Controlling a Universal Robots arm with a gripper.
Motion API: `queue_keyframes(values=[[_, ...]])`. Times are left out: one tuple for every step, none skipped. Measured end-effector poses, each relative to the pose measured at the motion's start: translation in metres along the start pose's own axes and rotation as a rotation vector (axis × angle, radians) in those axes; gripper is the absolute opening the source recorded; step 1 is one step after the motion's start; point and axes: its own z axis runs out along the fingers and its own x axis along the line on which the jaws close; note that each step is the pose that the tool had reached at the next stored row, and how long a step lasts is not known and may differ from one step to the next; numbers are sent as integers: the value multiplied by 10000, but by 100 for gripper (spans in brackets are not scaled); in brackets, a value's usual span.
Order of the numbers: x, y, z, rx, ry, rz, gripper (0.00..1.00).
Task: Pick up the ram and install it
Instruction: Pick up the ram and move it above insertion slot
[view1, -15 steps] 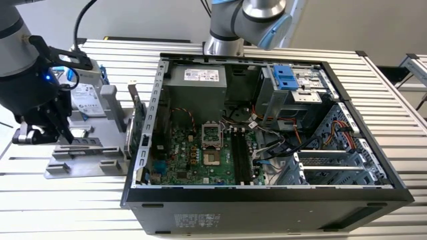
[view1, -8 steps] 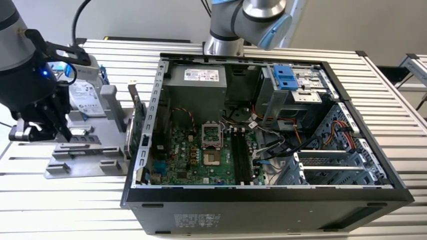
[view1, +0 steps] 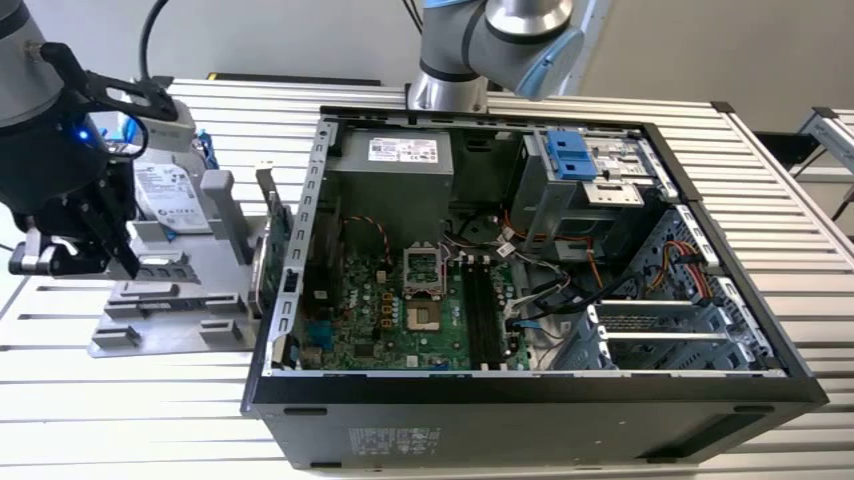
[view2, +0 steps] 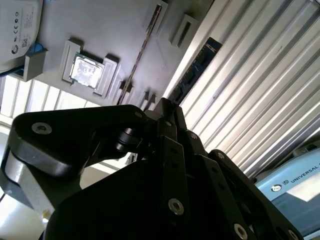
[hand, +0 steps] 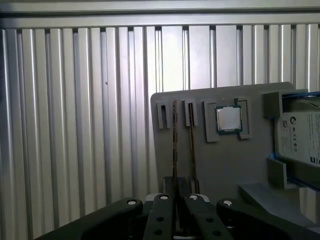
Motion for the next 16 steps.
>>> queue_keyframes(values=[[0, 0, -11, 0, 0, 0, 0], [0, 0, -21, 0, 0, 0, 0], [0, 1, -32, -1, 0, 0, 0], [0, 1, -42, -1, 0, 0, 0], [0, 1, -51, 0, -1, 0, 0], [-1, 1, -61, 0, 0, 0, 0], [-1, 2, -70, 0, 0, 0, 0], [-1, 2, -80, 0, 0, 0, 0], [-1, 2, -89, -1, 0, 0, 0], [-1, 2, -97, 0, 0, 0, 0], [-1, 2, -106, 0, 0, 0, 0], [-1, 3, -115, 1, -1, 0, 0], [-1, 3, -124, 0, 0, 0, 0], [-1, 3, -134, 0, 0, 0, 0], [-2, 3, -142, 0, 0, 0, 0], [-2, 4, -150, 0, 0, 0, 0]])
